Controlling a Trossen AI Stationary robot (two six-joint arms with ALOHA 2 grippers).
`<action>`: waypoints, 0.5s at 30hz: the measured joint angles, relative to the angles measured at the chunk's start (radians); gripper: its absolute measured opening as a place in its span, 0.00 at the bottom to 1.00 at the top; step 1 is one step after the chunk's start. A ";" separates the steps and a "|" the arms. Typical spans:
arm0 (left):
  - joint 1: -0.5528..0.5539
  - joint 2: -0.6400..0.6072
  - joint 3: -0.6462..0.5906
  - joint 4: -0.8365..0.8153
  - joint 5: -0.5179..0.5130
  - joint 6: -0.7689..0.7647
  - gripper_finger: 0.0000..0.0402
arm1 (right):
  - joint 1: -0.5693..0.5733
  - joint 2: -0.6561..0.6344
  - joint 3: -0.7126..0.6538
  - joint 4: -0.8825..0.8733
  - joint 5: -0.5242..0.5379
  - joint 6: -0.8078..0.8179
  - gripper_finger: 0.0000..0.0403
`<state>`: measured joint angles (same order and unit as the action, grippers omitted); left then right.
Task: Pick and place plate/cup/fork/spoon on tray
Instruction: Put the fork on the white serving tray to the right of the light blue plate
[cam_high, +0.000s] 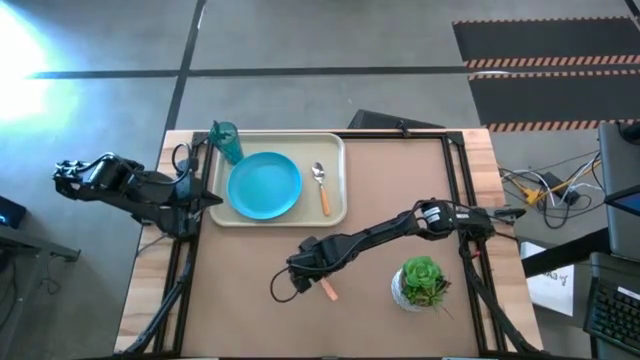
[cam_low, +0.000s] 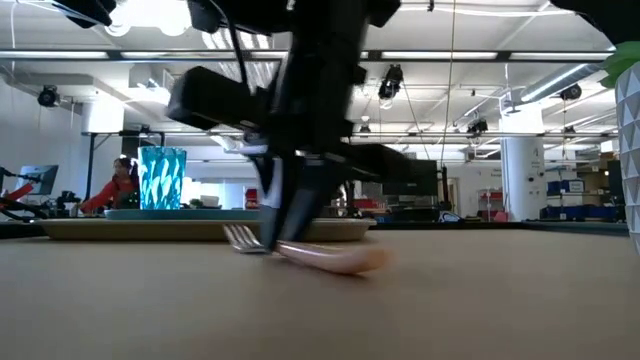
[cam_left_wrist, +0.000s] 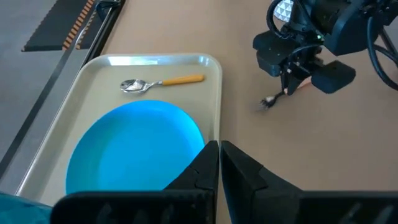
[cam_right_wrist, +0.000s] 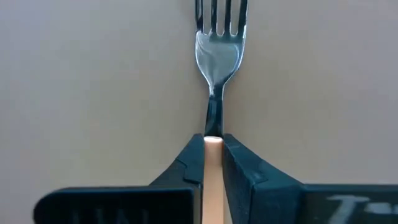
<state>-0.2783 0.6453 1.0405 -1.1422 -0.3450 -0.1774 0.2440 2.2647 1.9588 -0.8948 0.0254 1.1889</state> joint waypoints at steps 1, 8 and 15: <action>0.000 0.000 0.000 0.000 0.000 0.000 0.00 | -0.001 0.003 0.023 0.004 0.028 -0.006 0.05; 0.000 0.000 0.000 0.000 0.000 0.001 0.00 | -0.037 -0.009 0.243 -0.038 0.334 -0.076 0.05; 0.000 0.000 0.000 0.000 0.000 0.001 0.00 | -0.179 -0.010 0.335 -0.095 0.428 -0.182 0.05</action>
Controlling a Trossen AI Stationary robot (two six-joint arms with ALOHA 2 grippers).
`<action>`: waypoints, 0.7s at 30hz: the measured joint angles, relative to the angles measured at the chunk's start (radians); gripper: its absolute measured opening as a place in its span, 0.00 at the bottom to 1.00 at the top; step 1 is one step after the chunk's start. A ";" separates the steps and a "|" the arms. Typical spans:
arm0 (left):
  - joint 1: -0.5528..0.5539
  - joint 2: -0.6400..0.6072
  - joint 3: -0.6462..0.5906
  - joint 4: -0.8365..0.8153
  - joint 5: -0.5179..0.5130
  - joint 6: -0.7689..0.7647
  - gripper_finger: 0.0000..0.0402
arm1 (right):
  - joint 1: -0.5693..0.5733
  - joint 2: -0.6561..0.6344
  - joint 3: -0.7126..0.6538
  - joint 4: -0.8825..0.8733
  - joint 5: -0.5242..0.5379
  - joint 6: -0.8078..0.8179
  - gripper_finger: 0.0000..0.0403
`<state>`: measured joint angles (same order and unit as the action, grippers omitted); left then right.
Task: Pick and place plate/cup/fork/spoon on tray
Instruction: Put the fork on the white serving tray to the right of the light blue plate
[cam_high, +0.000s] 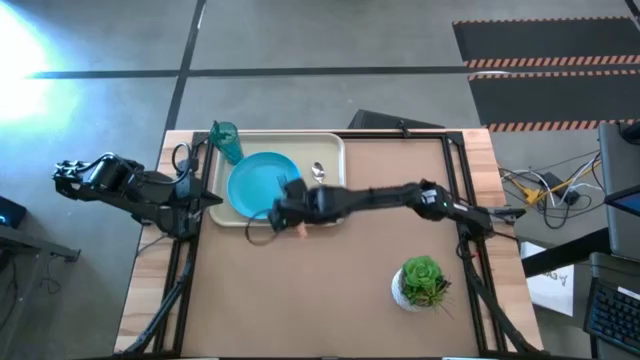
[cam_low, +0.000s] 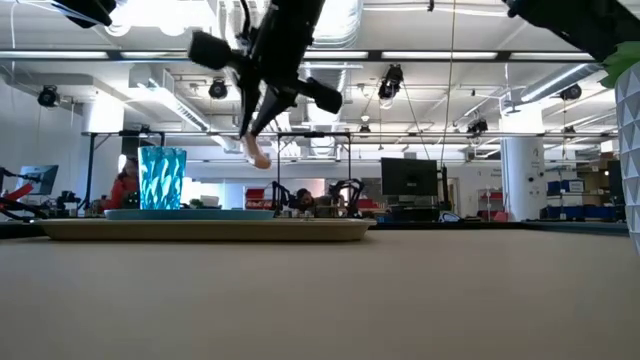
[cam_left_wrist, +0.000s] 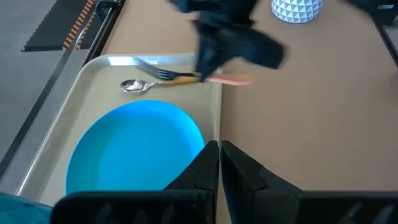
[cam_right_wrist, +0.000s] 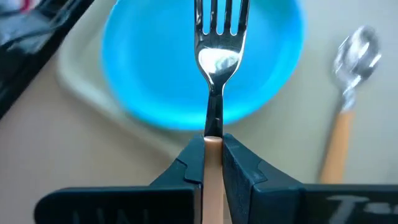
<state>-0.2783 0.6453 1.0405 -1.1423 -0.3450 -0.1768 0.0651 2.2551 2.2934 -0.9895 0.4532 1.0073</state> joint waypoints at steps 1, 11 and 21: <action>0.000 0.000 0.000 0.000 0.000 0.000 0.00 | -0.019 0.000 0.000 -0.002 0.000 -0.011 0.05; 0.000 -0.001 0.000 -0.025 0.001 0.000 0.00 | -0.110 0.000 -0.036 -0.095 -0.033 0.024 0.05; 0.000 -0.001 0.000 -0.026 0.001 0.001 0.00 | -0.139 0.003 -0.157 -0.067 -0.035 0.124 0.05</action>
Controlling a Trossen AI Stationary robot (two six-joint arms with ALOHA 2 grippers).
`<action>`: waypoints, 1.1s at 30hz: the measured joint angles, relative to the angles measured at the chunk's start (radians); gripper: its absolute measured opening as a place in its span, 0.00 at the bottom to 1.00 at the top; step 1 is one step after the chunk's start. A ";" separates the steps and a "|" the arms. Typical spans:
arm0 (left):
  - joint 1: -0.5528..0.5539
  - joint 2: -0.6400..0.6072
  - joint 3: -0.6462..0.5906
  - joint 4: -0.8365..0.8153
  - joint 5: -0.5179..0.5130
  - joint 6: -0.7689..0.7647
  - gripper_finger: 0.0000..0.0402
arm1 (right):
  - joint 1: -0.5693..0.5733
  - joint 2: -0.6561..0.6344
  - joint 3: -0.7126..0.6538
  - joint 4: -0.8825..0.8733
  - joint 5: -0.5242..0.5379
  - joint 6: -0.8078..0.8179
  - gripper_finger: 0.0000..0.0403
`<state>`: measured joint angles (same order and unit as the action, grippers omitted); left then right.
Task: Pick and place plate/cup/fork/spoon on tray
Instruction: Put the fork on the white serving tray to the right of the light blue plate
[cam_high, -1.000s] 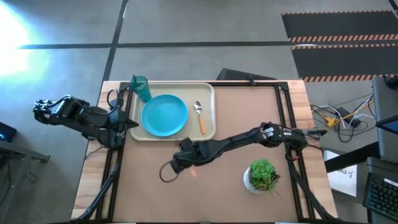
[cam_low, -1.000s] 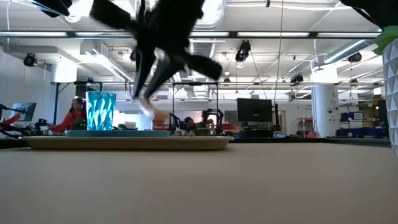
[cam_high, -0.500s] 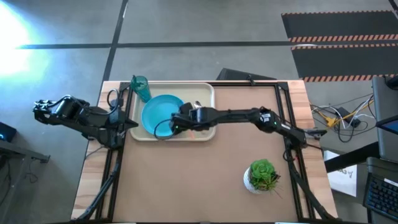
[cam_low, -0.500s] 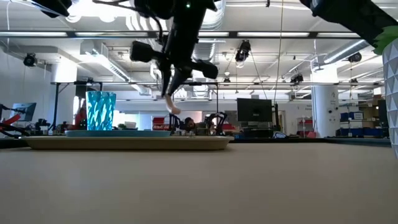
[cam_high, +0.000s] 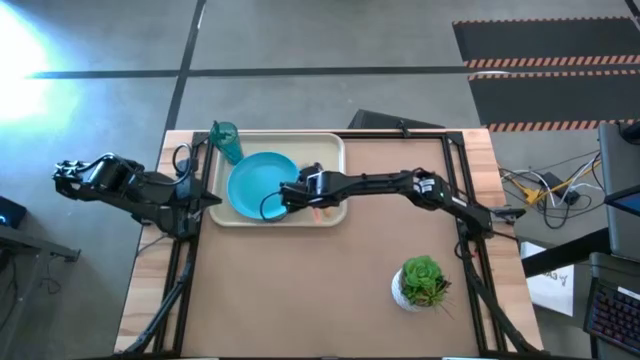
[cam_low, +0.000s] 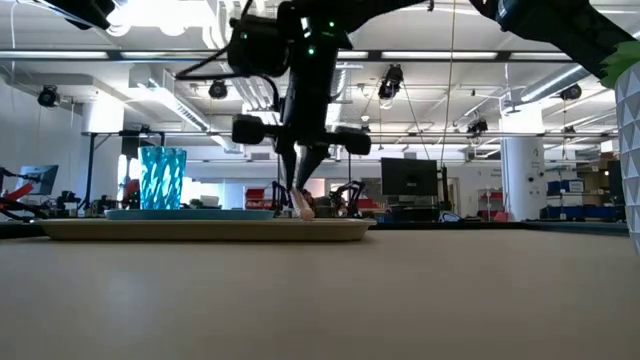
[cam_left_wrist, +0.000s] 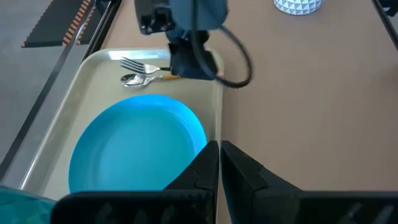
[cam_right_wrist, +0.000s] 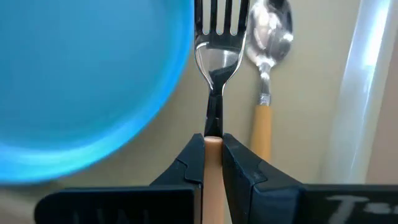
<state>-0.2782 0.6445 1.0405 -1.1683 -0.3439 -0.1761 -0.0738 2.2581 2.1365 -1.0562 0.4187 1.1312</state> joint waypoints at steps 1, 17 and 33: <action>0.000 0.000 0.000 0.000 0.000 0.000 0.00 | -0.007 0.000 -0.008 0.009 0.000 0.004 0.05; 0.000 -0.028 0.000 -0.037 0.043 0.000 0.00 | -0.058 -0.001 -0.185 0.260 -0.089 0.075 0.05; 0.000 -0.087 0.000 -0.038 0.050 0.000 0.00 | -0.090 -0.005 -0.284 0.387 -0.112 0.090 0.04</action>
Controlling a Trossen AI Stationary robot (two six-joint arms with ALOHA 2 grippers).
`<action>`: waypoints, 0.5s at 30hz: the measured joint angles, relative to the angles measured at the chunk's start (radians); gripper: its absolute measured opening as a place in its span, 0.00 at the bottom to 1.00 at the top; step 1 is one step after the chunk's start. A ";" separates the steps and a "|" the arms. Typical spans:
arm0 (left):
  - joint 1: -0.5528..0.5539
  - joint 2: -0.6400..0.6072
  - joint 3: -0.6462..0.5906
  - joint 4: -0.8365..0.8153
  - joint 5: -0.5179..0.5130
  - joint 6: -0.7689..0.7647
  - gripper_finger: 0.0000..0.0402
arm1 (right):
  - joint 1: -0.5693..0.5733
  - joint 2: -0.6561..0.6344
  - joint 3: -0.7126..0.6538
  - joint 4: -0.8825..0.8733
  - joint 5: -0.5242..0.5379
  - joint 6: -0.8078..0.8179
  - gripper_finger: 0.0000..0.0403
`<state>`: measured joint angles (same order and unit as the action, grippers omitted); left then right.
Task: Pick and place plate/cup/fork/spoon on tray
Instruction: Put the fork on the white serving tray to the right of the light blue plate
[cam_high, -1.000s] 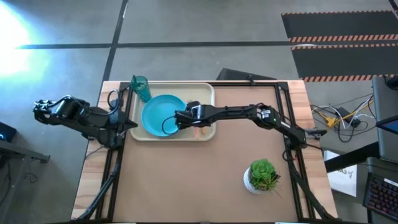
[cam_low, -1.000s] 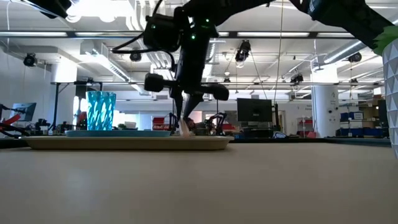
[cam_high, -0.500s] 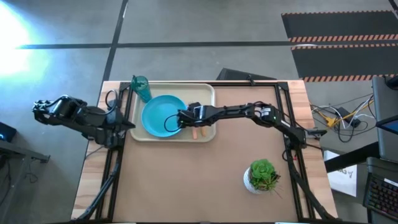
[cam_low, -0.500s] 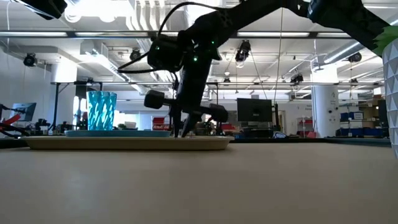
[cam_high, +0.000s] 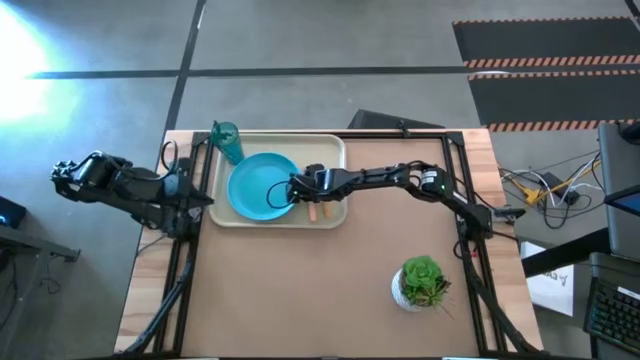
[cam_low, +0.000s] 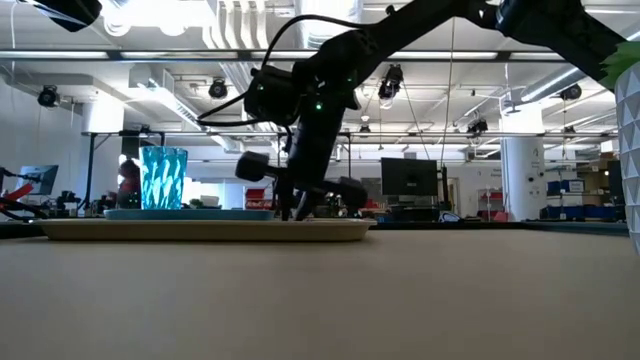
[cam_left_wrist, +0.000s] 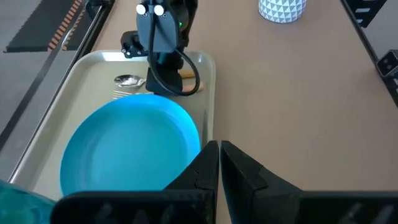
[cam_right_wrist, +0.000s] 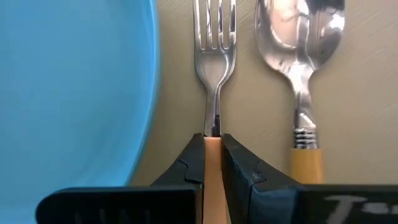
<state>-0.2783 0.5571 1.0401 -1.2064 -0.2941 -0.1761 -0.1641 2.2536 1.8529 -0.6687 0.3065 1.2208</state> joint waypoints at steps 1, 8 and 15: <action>0.000 0.000 0.000 0.000 0.001 0.000 0.00 | -0.002 0.000 0.006 -0.011 0.002 -0.005 0.04; 0.000 0.004 0.000 0.000 0.002 0.000 0.00 | -0.019 0.000 0.025 -0.070 0.017 -0.024 0.04; 0.000 0.003 0.000 -0.002 0.002 0.000 0.00 | -0.019 -0.004 0.019 -0.151 0.026 0.003 0.04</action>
<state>-0.2781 0.5604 1.0401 -1.2079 -0.2924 -0.1764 -0.1833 2.2499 1.8717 -0.8197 0.3324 1.2237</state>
